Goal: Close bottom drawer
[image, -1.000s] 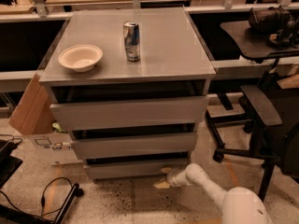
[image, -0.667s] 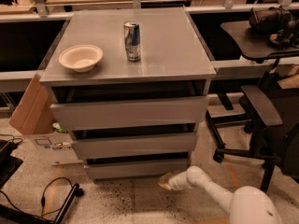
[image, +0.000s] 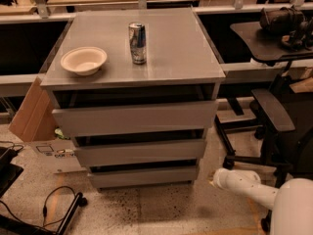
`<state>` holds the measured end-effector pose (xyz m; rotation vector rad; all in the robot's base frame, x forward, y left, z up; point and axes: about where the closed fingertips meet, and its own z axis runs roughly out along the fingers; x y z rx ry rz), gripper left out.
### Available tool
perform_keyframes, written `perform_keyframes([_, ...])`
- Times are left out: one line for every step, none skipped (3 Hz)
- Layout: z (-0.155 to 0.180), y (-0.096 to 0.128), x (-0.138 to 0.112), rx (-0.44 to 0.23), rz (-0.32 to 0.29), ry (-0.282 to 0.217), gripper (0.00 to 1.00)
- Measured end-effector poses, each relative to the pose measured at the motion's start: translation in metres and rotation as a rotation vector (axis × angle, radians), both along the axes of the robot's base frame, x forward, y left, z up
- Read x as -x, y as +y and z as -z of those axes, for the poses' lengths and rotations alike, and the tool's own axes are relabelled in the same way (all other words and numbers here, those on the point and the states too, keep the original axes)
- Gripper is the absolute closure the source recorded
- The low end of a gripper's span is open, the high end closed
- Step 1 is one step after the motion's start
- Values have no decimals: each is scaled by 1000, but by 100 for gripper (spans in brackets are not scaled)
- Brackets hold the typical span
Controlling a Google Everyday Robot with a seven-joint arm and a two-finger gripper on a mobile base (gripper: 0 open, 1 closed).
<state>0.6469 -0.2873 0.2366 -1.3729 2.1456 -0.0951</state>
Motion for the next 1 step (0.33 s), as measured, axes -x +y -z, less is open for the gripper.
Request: perform_keyframes([-81, -12, -26, 156, -104, -127, 100])
